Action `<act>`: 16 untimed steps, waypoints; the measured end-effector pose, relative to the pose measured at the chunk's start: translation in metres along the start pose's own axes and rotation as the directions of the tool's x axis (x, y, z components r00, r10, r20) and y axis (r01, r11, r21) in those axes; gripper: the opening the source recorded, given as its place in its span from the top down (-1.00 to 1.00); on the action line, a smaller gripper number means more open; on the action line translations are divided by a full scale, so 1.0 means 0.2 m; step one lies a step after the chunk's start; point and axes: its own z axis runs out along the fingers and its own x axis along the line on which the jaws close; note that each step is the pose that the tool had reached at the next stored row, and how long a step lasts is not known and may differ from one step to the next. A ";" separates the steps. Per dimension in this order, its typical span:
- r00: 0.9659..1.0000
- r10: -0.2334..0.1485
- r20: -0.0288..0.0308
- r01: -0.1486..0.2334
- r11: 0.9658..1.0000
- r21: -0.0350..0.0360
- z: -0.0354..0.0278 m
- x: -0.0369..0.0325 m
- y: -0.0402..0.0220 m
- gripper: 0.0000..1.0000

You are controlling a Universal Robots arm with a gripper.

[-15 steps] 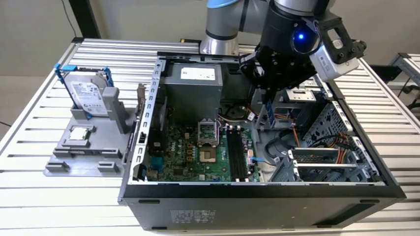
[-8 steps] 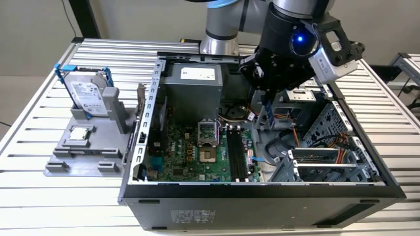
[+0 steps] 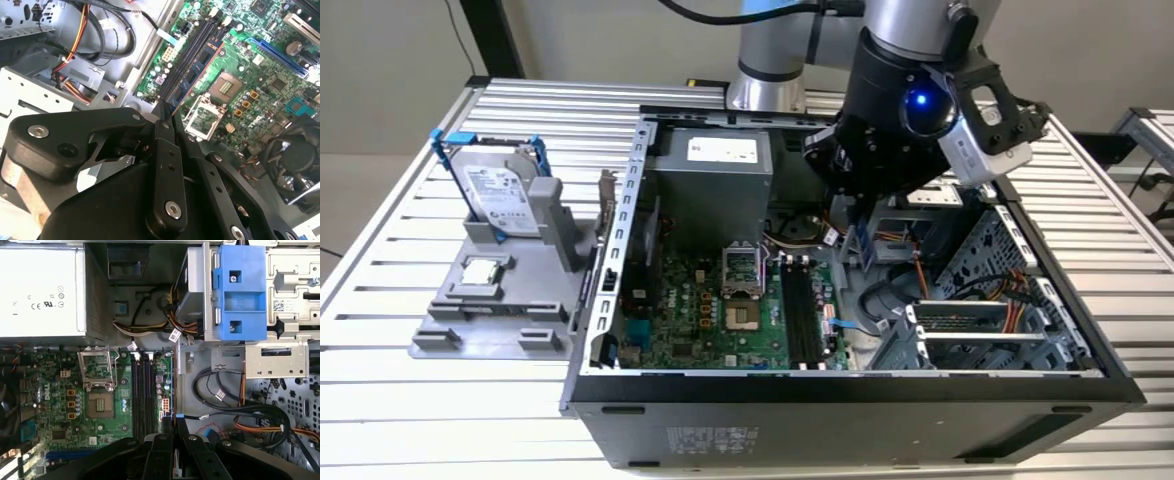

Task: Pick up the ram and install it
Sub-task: 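Insert the ram into the slot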

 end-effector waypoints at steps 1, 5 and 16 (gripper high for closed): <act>1.000 0.000 0.000 0.000 1.000 0.001 0.009 0.000 0.000 1.00; 1.000 0.000 0.000 0.000 1.000 0.004 0.014 0.001 -0.001 1.00; 1.000 0.001 -0.024 -0.001 1.000 0.007 0.081 0.005 -0.003 1.00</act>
